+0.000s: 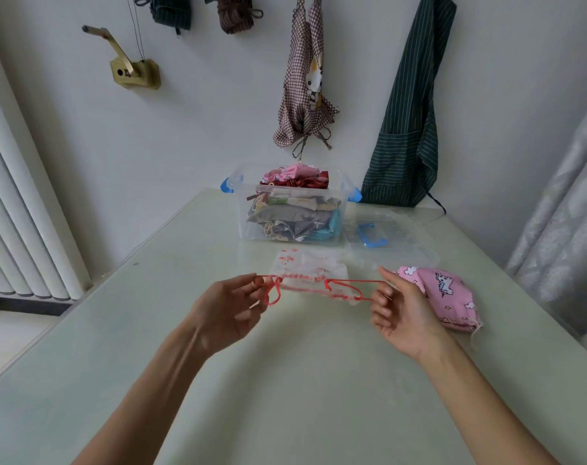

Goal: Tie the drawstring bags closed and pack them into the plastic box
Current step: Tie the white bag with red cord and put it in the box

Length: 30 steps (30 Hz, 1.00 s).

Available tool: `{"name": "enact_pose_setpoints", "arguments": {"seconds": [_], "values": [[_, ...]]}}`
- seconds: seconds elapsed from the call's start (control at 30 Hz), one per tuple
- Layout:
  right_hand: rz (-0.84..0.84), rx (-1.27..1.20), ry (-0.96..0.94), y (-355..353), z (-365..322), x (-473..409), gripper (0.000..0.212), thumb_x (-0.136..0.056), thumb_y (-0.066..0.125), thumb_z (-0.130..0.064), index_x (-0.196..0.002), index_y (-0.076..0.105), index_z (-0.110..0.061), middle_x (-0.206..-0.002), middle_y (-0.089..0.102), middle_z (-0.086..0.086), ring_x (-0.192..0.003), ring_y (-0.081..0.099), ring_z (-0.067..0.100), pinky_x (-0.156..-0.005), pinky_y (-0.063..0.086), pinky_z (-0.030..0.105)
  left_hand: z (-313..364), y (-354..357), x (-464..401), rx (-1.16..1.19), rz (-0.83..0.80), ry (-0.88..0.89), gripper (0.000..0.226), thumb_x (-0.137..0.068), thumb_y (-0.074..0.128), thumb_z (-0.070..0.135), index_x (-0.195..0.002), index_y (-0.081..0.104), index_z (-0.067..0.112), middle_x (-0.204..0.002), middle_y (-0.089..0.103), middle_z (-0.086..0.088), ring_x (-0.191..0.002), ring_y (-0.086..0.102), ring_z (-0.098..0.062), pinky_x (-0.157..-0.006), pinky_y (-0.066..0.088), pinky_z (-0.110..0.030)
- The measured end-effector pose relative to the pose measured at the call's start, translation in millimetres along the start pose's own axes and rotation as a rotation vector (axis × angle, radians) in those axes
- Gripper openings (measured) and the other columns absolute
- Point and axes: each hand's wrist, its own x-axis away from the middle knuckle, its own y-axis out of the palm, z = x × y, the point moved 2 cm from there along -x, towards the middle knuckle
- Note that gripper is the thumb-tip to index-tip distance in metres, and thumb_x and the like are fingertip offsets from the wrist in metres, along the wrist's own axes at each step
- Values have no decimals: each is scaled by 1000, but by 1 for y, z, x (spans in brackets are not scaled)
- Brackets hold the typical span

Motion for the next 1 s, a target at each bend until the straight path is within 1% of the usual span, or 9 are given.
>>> {"name": "enact_pose_setpoints", "arguments": {"seconds": [0.1,0.23,0.33,0.37,0.43,0.5,0.67,0.83,1.0], "values": [[101,390,-87,0,1,-6,49,-85,60,-39,-51,31,-20,-38,30,-7,-30,21,7,-33,16,18,-3,-10,-6,-45,27,-8,9,-83,44,17,-75,46,13,-61,43,6,-42,36,-6,-40,11,-18],[256,949,-356,-2,-7,-9,56,-86,62,-39,-44,29,-21,-38,28,-8,-42,26,12,-50,23,25,-4,-10,-10,-310,139,-33,14,-77,44,16,-65,37,18,-58,31,7,-40,22,-7,-38,9,-17],[135,978,-347,-3,-8,-10,50,-85,63,-37,-45,39,-18,-43,34,-3,-41,29,11,-49,26,22,-5,-4,-9,-614,267,55,9,-70,56,21,-67,48,18,-61,40,6,-47,28,-7,-38,15,-17],[77,1000,-309,-3,-7,-9,43,-85,64,-35,-49,50,-16,-42,40,-2,-38,31,10,-45,27,19,-5,-3,-9,-737,316,101,16,-66,63,26,-77,54,17,-69,47,5,-53,34,-8,-40,20,-18],[-20,1070,-249,-3,-5,-6,24,-87,62,-27,-68,67,-13,-43,51,-1,-36,36,8,-41,29,15,-8,-5,-8,-915,375,206,47,-64,78,33,-97,48,18,-81,54,3,-62,45,-10,-45,29,-19],[-80,1083,-222,-4,-3,-5,16,-87,63,-25,-81,69,-12,-45,56,0,-38,41,9,-41,30,15,-11,-10,-7,-1055,375,331,61,-66,86,28,-103,38,15,-86,54,1,-64,50,-10,-52,38,-21],[-135,1210,-311,-6,0,-6,21,-71,80,-35,-75,71,-16,-49,38,0,-46,28,10,-45,20,21,-16,-19,-6,-1626,459,573,43,-73,75,36,-93,39,25,-93,55,8,-68,47,-16,-61,36,-30],[-136,1188,-550,1,5,-9,23,-64,85,-24,-73,64,-18,-43,26,-9,-44,20,8,-45,14,23,-21,-12,-6,-1701,504,680,26,-79,68,45,-97,56,30,-94,50,12,-73,49,-14,-61,35,-26],[-198,1069,-592,-1,4,-9,17,-69,81,-10,-67,66,-17,-46,26,-11,-48,22,7,-48,17,21,-19,-15,-8,-1745,540,708,19,-84,63,44,-96,64,30,-93,58,10,-74,49,-12,-61,37,-25]]}}
